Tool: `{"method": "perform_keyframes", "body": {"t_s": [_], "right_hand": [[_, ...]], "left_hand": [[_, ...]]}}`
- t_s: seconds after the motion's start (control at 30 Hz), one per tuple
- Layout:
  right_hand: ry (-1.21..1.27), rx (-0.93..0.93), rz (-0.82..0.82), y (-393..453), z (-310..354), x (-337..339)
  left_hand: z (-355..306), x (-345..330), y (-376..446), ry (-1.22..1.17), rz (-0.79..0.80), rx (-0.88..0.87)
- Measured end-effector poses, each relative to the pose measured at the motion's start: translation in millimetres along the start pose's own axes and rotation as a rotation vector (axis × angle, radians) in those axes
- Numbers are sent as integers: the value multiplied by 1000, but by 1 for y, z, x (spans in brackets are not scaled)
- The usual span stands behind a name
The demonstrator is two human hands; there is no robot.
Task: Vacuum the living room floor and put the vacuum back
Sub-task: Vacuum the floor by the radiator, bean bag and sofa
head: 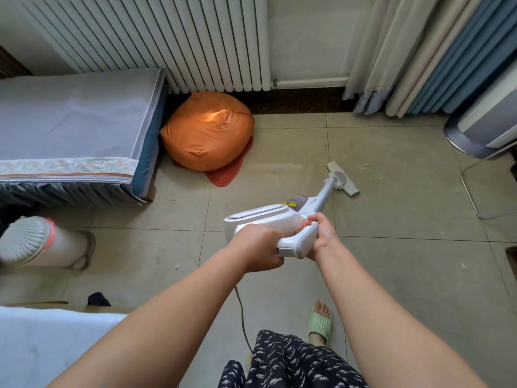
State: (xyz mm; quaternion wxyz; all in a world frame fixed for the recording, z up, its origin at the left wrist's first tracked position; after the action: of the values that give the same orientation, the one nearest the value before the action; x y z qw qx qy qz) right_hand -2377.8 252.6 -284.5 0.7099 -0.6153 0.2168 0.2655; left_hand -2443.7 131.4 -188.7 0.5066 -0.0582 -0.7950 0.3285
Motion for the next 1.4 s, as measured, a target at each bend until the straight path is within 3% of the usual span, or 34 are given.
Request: {"method": "perform_keyframes", "body": {"t_s": [0.5,1.4], "right_hand": [[59,23,3,13,117,35],[67,74,-11,4,241,76]], "left_hand": [[-63,31,97,-12,8,-42],[-148,68,191,2,34,-101]]}}
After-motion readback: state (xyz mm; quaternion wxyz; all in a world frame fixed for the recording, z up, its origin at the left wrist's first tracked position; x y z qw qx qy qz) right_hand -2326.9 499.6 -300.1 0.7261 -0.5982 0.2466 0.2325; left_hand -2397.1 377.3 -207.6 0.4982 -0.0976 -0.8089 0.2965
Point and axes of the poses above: each hand's wrist, its own y-axis towards the middle knuckle, its own x-axis out of the back of the hand, z = x × y, the point moved 3 cm from there along y, towards the middle knuckle, and after that the axes turned 15 degrees about z, right-handed, at the moved point
